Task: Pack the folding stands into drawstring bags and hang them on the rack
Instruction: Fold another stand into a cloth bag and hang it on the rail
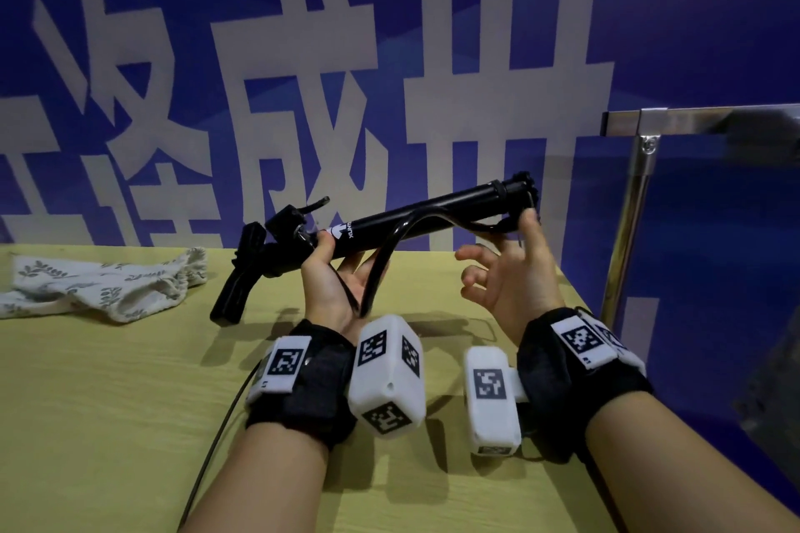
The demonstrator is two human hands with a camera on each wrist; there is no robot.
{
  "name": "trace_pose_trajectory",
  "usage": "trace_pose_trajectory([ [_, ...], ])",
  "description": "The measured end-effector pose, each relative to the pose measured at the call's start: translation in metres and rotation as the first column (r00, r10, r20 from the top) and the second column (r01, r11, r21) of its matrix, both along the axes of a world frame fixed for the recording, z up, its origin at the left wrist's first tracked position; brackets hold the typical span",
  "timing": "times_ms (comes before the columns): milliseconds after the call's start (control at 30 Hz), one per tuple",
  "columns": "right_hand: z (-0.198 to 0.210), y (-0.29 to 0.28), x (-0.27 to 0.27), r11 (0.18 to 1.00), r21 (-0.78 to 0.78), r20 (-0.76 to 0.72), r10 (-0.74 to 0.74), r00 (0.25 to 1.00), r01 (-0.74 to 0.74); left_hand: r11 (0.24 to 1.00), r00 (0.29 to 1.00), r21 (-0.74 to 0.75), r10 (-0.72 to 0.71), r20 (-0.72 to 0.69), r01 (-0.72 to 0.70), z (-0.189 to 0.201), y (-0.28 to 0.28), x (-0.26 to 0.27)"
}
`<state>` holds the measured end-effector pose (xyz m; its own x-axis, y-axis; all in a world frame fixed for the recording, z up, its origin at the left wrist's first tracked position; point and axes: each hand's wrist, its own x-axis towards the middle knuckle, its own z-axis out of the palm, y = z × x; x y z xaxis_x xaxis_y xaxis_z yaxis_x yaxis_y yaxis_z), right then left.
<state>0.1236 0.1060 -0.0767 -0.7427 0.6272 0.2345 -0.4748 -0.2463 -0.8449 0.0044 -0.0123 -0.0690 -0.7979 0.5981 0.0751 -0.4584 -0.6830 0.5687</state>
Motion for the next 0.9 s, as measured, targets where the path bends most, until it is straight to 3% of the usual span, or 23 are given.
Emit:
trace_pose_trajectory([
  [100,0.003,-0.017,-0.009,0.994,0.105,0.108,-0.002,0.994,-0.009,0.997,0.998,-0.045,-0.060,-0.003,0.060,-0.003,0.001,0.002],
  [333,-0.001,-0.034,-0.026,0.999,0.034,0.318,-0.012,0.948,0.001,0.988,0.995,-0.129,-0.088,-0.049,0.081,-0.009,0.009,0.014],
  [467,-0.004,-0.028,-0.025,0.999,-0.033,0.268,-0.026,0.963,0.036,0.979,0.985,-0.156,-0.149,-0.089,0.134,-0.010,0.012,0.021],
  [700,-0.008,-0.012,-0.022,0.945,-0.195,0.145,-0.238,0.960,0.263,0.920,0.944,-0.274,-0.316,-0.096,0.280,-0.009,0.015,0.026],
  [900,-0.008,0.012,-0.012,0.792,-0.451,0.073,-0.427,0.901,0.412,0.721,0.869,-0.611,-0.484,-0.107,0.326,-0.007,0.006,0.020],
])
